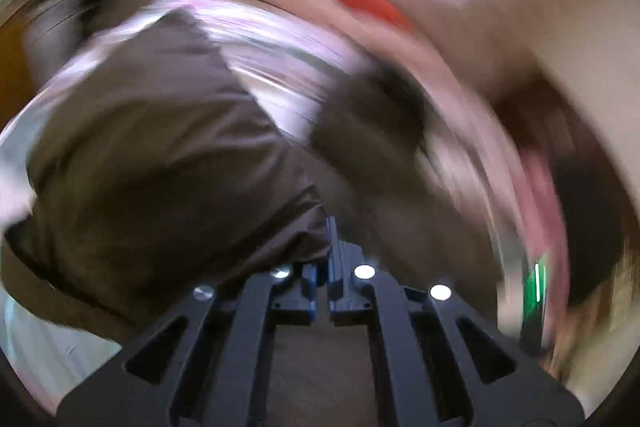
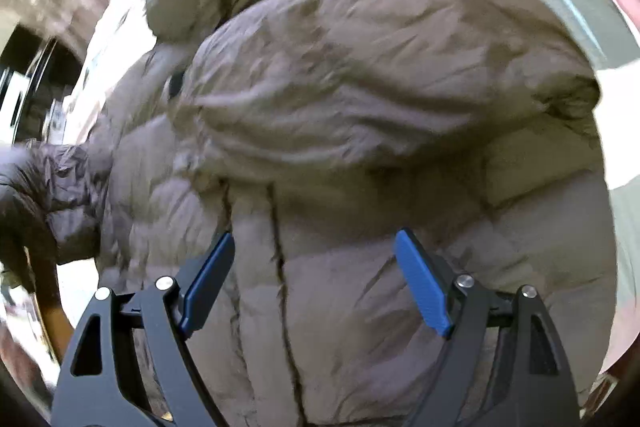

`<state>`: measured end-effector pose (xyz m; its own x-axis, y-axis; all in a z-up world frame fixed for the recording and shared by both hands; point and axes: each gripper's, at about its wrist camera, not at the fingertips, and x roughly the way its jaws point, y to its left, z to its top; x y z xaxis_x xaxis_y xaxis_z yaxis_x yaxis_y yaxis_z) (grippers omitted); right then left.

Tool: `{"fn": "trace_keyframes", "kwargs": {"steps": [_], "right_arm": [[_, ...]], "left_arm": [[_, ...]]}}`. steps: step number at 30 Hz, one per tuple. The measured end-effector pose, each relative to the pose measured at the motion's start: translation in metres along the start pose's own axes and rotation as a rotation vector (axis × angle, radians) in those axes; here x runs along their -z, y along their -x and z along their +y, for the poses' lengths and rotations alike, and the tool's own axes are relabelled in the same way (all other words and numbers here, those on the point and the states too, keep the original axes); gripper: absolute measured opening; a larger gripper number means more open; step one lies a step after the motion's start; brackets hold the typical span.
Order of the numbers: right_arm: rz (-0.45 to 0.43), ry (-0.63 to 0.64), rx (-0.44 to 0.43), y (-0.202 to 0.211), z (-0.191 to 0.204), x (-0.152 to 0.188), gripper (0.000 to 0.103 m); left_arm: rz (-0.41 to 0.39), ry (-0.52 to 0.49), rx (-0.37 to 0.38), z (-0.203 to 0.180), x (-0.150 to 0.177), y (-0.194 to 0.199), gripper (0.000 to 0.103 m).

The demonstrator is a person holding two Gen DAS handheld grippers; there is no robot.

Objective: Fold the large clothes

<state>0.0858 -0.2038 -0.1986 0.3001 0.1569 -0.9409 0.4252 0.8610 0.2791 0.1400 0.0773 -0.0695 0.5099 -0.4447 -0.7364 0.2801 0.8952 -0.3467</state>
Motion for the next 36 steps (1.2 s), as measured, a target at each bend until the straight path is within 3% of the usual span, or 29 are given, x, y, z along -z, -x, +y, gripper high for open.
{"fn": "trace_keyframes", "kwargs": {"steps": [2,4,6,9,11,13,16,19,21,23,28,30,31,32,34,36], "right_arm": [[-0.043,-0.041,0.055,0.008,-0.015,-0.007,0.082],[-0.091,-0.063,0.105,0.017,-0.027,-0.013,0.082],[-0.119,-0.080,0.115,0.024,-0.036,-0.018,0.082],[-0.151,-0.121,0.077,0.036,-0.050,-0.024,0.083],[-0.156,-0.151,-0.003,0.039,-0.054,-0.024,0.083],[-0.146,-0.170,-0.063,0.039,-0.053,-0.023,0.083],[-0.144,-0.147,-0.113,0.038,-0.041,-0.021,0.083],[-0.201,-0.155,-0.048,0.044,-0.037,-0.017,0.083],[-0.308,-0.259,-0.040,0.060,-0.052,-0.011,0.083],[-0.372,-0.358,-0.117,0.072,-0.067,-0.007,0.089],[-0.097,-0.135,-0.041,0.016,-0.032,-0.012,0.093],[0.001,-0.142,-0.110,-0.011,-0.024,-0.007,0.091],[0.043,-0.152,-0.186,-0.022,-0.019,-0.006,0.067],[0.059,-0.142,-0.204,-0.025,-0.015,-0.007,0.032],[0.000,-0.055,-0.167,-0.013,0.006,-0.017,0.015],[-0.102,0.011,-0.175,0.008,0.026,-0.029,0.013]], "left_arm": [[0.168,-0.194,0.018,-0.057,0.020,-0.037,0.018],[0.263,-0.380,-0.028,-0.105,0.052,-0.066,0.062],[0.210,-0.555,-0.142,-0.135,0.071,-0.068,0.087],[0.109,-0.668,-0.175,-0.147,0.074,-0.050,0.094],[0.074,-0.622,-0.173,-0.135,0.063,-0.041,0.096],[0.055,-0.502,-0.238,-0.105,0.041,-0.035,0.097],[0.119,-0.162,-0.381,-0.020,0.001,-0.050,0.097],[0.198,0.119,-0.392,0.057,-0.005,-0.064,0.097],[0.252,0.193,-0.432,0.087,0.005,-0.074,0.096],[0.292,0.223,-0.449,0.103,0.014,-0.085,0.096],[0.332,0.246,-0.448,0.116,0.020,-0.105,0.096],[0.336,0.240,-0.462,0.114,0.020,-0.108,0.097],[0.337,0.232,-0.472,0.112,0.020,-0.109,0.097],[0.338,0.227,-0.478,0.111,0.019,-0.110,0.097],[0.336,0.212,-0.492,0.103,0.020,-0.109,0.097],[0.334,0.216,-0.502,0.101,0.016,-0.110,0.097]]}}
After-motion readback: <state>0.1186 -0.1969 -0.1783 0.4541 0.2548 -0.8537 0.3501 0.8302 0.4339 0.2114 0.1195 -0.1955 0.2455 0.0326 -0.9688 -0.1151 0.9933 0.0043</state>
